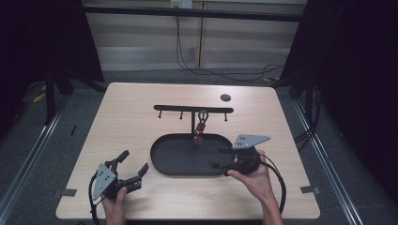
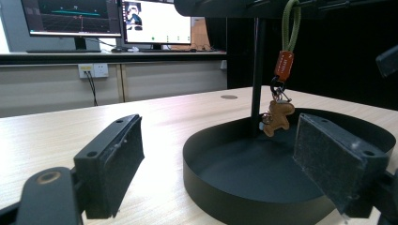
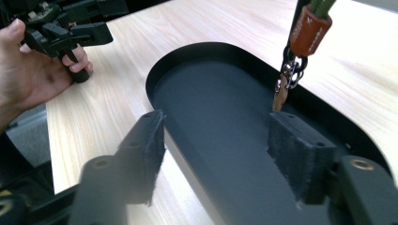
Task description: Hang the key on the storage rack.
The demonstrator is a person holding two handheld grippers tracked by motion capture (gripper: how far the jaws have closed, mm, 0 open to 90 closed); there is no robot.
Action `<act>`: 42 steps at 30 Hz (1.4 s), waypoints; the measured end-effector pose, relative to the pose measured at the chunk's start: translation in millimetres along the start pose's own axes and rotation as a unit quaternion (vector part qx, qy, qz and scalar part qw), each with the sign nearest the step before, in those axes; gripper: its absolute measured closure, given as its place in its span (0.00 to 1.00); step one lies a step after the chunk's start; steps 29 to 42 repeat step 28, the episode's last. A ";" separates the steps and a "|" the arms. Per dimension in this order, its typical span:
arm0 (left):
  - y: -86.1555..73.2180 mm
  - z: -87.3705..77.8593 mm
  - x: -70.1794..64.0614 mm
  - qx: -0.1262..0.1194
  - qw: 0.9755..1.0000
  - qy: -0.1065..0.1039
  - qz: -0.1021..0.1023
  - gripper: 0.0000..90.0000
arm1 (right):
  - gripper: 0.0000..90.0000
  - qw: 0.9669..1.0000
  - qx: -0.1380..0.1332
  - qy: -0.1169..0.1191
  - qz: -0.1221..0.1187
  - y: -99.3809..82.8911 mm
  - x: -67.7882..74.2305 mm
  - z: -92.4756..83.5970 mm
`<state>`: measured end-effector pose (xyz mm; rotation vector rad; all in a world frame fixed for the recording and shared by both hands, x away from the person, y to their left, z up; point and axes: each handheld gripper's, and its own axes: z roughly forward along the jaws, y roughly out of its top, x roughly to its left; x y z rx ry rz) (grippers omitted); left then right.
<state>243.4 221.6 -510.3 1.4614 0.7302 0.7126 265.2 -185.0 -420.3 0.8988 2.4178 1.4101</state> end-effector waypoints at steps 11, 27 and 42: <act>0.1 -0.1 0.1 0.001 1.000 0.000 0.001 0.18 | 0.19 0.993 -0.081 -0.063 0.050 -58.0 -2.9 -2.5; 0.0 -0.2 0.1 0.001 1.000 0.000 0.001 0.18 | 0.15 0.954 -0.206 -0.212 0.039 -103.8 10.1 0.0; 0.0 -0.2 0.1 0.001 1.000 0.000 0.001 0.18 | 0.15 0.952 -0.218 -0.211 0.035 -105.7 10.8 -1.8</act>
